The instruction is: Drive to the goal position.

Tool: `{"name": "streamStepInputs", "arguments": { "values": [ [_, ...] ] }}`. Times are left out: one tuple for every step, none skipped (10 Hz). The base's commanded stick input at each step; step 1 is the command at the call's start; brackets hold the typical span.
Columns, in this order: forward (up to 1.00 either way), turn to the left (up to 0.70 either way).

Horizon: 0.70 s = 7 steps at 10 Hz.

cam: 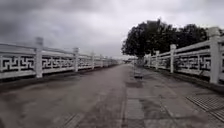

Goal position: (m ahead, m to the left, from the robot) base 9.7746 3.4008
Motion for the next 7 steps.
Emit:
{"name": "streamStepInputs", "arguments": {
  "values": [
    [0.69,0.01],
    [0.69,0.01],
    [0.69,0.01],
    [0.69,0.01],
    [0.69,0.01],
    [0.69,0.01],
    [0.69,0.01]
  ]
}}
